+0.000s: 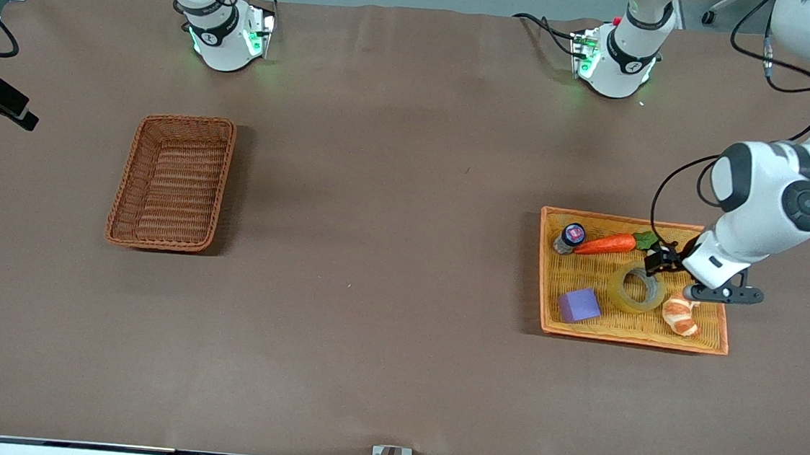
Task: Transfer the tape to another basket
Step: 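Reach the left gripper down toward the yellow tape roll in the tray, then grasp the yellow tape roll with the left gripper and lift it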
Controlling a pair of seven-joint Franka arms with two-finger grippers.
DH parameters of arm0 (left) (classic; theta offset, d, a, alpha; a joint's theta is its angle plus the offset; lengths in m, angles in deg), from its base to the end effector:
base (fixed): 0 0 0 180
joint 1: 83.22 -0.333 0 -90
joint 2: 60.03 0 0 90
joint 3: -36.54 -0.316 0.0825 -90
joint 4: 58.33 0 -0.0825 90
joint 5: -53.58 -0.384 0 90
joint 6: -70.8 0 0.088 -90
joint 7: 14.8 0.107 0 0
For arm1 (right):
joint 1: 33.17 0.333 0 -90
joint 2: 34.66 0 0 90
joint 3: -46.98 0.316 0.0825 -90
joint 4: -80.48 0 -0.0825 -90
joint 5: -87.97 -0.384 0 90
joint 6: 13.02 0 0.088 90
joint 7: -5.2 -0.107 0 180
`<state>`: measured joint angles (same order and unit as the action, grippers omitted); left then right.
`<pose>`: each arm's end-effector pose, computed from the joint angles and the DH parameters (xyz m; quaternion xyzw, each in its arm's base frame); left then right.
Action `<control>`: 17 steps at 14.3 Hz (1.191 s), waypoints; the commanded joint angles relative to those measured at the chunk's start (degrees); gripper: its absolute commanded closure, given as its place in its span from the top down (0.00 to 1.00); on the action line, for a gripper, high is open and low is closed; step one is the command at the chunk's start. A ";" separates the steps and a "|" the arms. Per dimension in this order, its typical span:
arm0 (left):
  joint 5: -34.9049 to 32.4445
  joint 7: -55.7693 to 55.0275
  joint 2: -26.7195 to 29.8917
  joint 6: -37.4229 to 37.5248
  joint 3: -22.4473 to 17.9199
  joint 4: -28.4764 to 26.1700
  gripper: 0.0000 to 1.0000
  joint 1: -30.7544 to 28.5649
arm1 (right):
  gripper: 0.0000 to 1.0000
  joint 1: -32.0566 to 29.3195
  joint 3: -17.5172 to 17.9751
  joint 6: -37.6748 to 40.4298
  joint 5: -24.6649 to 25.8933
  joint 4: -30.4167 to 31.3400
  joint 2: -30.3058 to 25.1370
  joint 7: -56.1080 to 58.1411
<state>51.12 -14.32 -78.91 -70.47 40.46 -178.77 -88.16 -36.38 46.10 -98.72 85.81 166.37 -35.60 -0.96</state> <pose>0.5847 0.0110 0.2644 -0.9998 0.0098 -0.0175 0.0029 0.5409 -0.0345 0.6605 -0.9959 0.0878 -0.0062 0.0190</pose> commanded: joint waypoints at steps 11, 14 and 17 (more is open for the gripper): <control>-0.88 -0.75 -7.40 -1.38 0.12 4.86 0.02 -1.21 | 1.00 -0.13 -0.09 0.36 -1.09 0.24 -0.63 0.62; -0.96 -1.01 -1.79 2.20 0.65 5.03 0.00 -0.60 | 1.00 -0.13 -0.17 0.36 -1.18 0.24 -0.63 0.62; -0.88 -4.59 2.52 9.41 5.55 7.57 0.00 -0.34 | 1.00 -0.13 -0.17 0.36 -1.18 0.24 -0.63 0.62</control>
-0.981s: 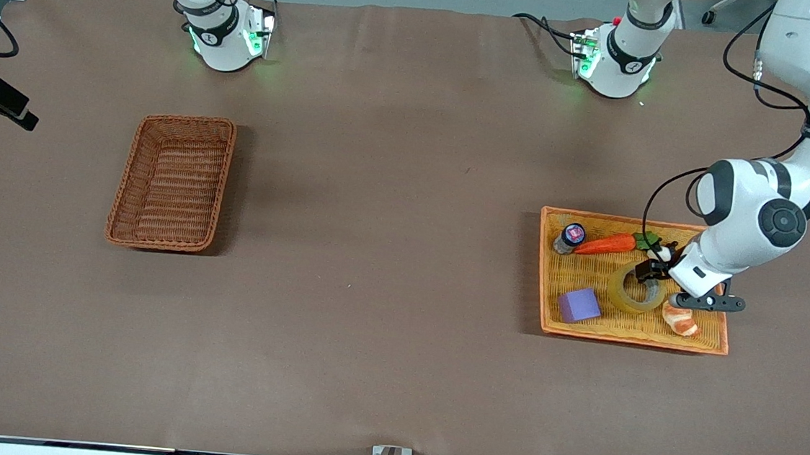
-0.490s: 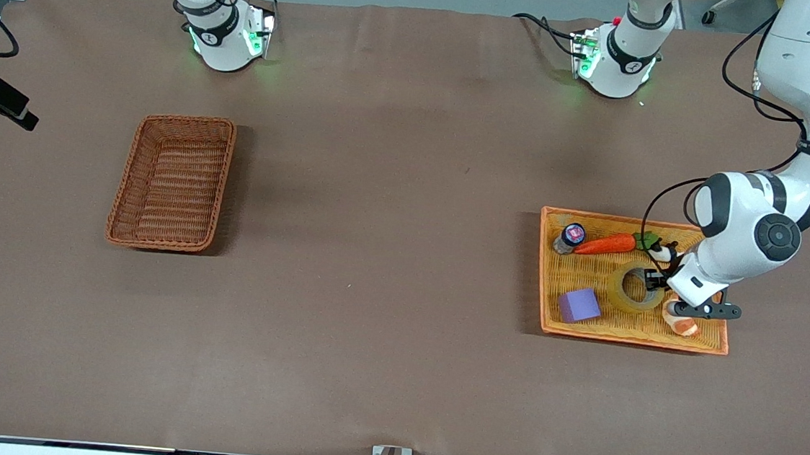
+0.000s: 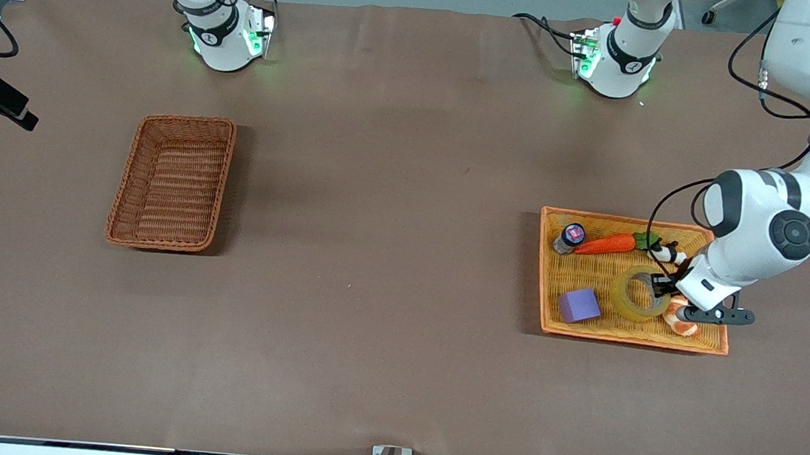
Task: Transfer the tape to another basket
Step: 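Grasp the yellow tape roll with the left gripper and lift it, then carry the tape toward the table middle and set it down with the left gripper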
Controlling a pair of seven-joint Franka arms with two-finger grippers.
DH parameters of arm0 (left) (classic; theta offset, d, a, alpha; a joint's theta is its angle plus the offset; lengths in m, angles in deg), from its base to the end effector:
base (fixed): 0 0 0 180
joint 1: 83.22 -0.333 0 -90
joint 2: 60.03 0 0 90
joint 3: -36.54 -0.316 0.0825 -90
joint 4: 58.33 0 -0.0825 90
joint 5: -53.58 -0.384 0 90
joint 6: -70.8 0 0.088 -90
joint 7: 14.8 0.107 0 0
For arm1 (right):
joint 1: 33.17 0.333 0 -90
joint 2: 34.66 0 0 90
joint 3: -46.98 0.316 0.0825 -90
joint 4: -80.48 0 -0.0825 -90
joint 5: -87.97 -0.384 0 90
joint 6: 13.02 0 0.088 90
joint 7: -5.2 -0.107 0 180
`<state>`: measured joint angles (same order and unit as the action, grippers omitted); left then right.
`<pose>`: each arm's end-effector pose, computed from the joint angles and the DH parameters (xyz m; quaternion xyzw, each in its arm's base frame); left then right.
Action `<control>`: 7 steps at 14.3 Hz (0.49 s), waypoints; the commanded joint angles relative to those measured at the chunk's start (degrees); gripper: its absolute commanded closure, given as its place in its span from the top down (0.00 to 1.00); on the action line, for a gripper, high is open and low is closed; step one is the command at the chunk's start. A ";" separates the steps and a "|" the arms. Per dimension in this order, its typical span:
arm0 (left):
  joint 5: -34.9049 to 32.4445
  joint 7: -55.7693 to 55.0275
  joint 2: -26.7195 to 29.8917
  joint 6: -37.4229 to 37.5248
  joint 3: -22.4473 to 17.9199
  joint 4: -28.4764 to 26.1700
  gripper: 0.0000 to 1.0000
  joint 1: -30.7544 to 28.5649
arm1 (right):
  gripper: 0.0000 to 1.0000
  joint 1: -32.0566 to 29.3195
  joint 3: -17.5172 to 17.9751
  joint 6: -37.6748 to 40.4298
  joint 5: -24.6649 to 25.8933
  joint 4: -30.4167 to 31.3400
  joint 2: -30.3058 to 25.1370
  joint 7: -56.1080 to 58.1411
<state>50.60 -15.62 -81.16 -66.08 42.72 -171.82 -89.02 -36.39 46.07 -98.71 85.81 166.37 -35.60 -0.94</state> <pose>0.6144 -0.0011 0.2848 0.9997 -0.0108 0.0210 0.0014 0.5408 -0.0349 0.6605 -0.9959 0.0880 -0.0061 0.0190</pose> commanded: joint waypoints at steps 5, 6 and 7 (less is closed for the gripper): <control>-1.15 -26.21 2.33 17.62 14.30 11.87 0.00 5.78 | 1.00 -0.21 -0.23 0.35 -1.18 0.24 -0.64 0.60; -1.94 -31.38 0.58 17.62 14.30 13.71 0.00 9.90 | 1.00 -0.21 -0.23 0.35 -1.18 0.24 -0.64 0.60; -2.90 -36.66 -1.96 17.62 14.22 16.34 0.00 13.33 | 1.00 -0.21 -0.23 0.35 -1.18 0.24 -0.64 0.60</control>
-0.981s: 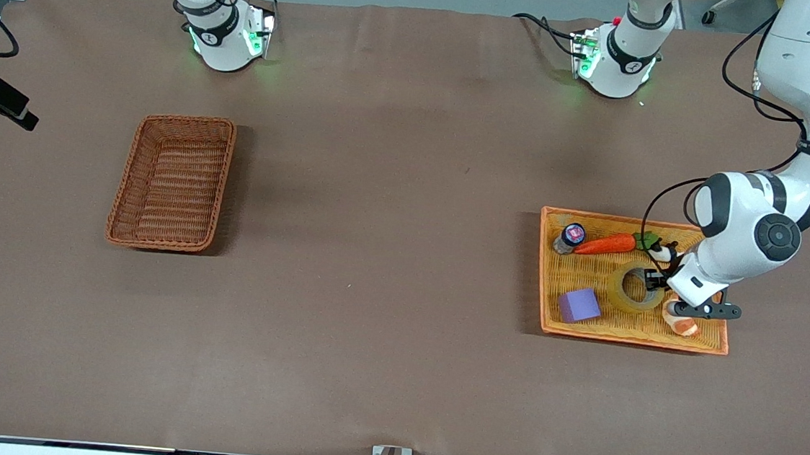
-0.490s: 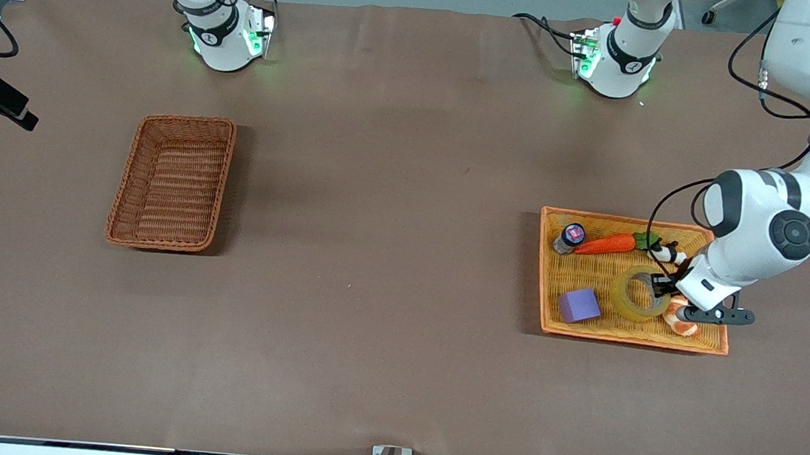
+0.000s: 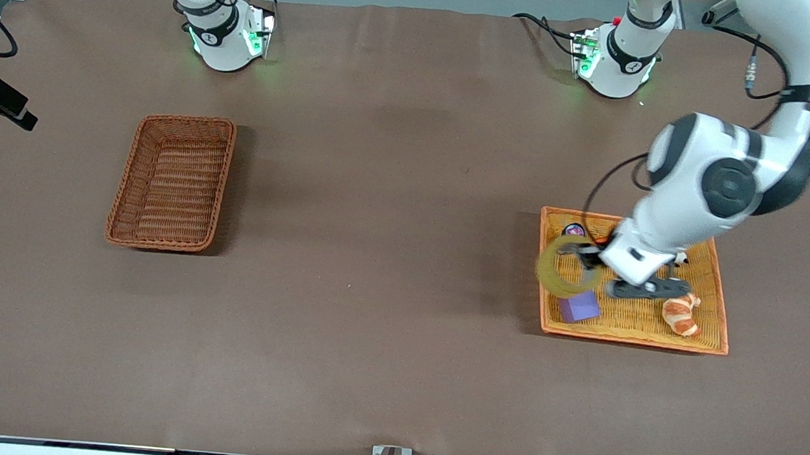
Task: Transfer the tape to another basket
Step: 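Carry the tape toward the table middle and set it down with the left gripper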
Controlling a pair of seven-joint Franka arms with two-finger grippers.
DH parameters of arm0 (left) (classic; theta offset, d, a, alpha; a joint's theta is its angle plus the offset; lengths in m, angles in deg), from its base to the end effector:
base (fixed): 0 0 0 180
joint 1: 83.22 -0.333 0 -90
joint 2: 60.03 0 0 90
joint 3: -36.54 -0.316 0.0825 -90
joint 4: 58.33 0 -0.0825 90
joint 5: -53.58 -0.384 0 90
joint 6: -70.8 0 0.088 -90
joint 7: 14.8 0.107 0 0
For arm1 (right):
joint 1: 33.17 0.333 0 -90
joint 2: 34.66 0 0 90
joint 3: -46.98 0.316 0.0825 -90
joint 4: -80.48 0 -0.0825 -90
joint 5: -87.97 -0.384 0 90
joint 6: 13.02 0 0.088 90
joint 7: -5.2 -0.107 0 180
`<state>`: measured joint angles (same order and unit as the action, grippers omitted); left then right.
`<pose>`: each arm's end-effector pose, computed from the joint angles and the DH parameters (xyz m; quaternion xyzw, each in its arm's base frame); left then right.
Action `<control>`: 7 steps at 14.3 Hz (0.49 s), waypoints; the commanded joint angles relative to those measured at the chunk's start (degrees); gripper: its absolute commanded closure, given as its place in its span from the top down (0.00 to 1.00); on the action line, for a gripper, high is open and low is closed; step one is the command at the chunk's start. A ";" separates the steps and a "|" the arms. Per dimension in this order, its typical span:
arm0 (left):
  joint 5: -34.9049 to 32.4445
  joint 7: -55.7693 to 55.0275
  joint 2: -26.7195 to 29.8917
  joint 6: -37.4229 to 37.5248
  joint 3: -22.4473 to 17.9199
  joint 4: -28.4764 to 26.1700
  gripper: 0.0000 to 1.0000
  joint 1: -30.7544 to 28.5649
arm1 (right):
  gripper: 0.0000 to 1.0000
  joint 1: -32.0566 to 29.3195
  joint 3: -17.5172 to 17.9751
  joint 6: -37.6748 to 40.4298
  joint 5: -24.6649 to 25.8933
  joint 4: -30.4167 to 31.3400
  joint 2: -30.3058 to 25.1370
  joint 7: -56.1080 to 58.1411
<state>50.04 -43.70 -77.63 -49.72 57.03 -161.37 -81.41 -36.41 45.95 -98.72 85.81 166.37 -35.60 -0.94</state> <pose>0.5930 -0.2231 0.3884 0.9984 0.0502 -0.0031 0.0276 0.5407 -0.0362 0.6605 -0.9958 0.0892 -0.0062 0.0190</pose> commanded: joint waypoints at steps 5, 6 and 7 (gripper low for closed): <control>-9.20 -34.69 -22.43 1.17 -0.71 21.78 0.00 24.44 | 1.00 -0.19 -0.12 0.35 -1.18 0.24 -0.64 0.60; -9.21 -36.91 -25.17 0.82 -0.71 24.35 0.00 26.30 | 1.00 -0.19 -0.12 0.35 -1.18 0.24 -0.64 0.60; -9.12 -37.36 -27.29 -0.32 -0.71 25.68 0.00 27.71 | 1.00 -0.19 -0.12 0.35 -1.18 0.24 -0.64 0.60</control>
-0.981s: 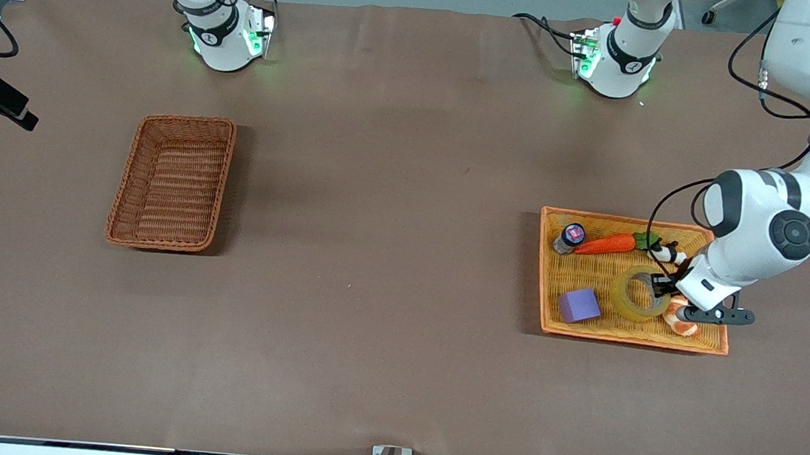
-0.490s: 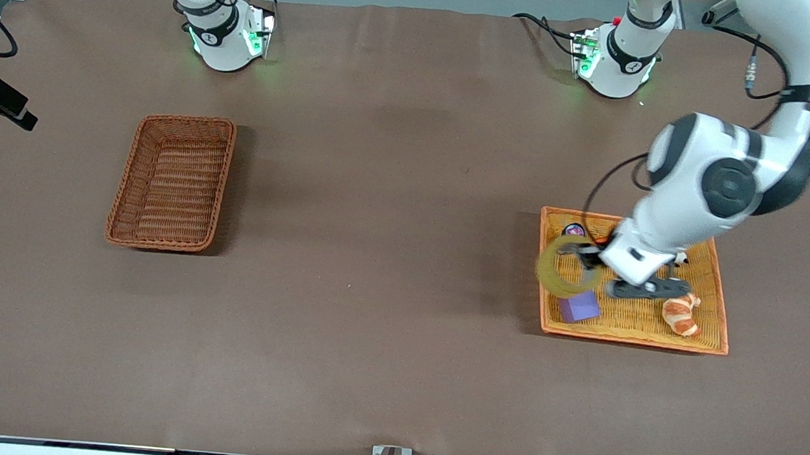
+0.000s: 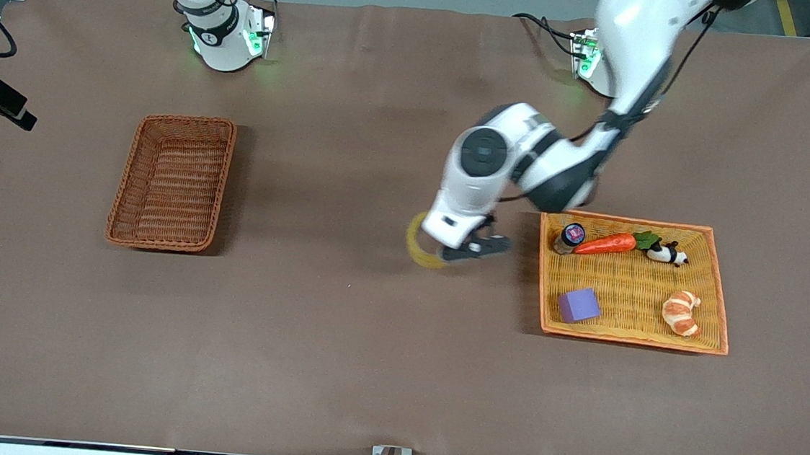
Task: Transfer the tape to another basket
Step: 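Carry the tape toward the table middle and set it down with the left gripper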
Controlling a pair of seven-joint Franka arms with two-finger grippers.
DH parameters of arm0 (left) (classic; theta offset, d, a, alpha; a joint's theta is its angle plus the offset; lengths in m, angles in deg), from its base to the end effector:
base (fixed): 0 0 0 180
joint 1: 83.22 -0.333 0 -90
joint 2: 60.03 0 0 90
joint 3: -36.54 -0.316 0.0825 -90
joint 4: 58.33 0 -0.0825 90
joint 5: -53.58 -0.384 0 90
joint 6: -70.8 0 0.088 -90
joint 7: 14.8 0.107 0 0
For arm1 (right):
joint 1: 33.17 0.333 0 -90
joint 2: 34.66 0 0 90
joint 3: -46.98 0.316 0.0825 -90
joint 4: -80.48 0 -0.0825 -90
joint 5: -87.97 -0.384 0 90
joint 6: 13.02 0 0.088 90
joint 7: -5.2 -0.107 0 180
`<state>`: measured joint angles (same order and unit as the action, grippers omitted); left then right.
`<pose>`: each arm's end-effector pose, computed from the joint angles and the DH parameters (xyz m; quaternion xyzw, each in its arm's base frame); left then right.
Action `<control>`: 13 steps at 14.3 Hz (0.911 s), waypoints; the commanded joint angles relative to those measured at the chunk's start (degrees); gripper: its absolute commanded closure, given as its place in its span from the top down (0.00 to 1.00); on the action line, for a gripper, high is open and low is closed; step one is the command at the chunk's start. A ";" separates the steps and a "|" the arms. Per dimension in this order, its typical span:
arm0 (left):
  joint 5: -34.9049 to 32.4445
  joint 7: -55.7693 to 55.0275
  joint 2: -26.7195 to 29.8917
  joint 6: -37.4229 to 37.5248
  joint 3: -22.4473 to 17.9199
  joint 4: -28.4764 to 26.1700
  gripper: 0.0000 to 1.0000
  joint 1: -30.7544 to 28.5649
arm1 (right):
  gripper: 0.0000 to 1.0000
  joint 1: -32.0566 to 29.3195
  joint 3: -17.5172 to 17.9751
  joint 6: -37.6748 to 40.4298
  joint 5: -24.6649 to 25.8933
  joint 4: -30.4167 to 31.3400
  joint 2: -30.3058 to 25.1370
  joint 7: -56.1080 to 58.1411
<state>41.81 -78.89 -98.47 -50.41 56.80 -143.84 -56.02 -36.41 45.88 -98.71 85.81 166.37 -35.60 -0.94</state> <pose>0.5175 -0.4868 0.2937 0.9918 0.1263 -0.0184 0.0104 0.5407 -0.0369 0.6605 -0.9958 0.0898 -0.0062 0.0190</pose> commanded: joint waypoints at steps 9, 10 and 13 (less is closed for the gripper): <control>-1.68 -2.88 -10.79 -6.67 -0.48 8.16 0.99 5.50 | 1.00 0.34 0.05 0.35 -1.18 0.33 -0.55 0.42; -2.73 -2.80 -9.74 -6.32 -0.48 8.16 1.00 4.80 | 1.00 0.69 0.13 0.35 -1.18 0.42 -0.55 -0.01; -9.13 -0.69 -3.77 -4.92 -0.31 7.81 1.00 -1.32 | 1.00 5.42 0.57 -0.17 -1.18 0.95 1.38 -0.28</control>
<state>36.03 -81.30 -107.71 -57.37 56.34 -134.68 -52.61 -34.38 46.27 -98.56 85.52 166.78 -35.33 -0.93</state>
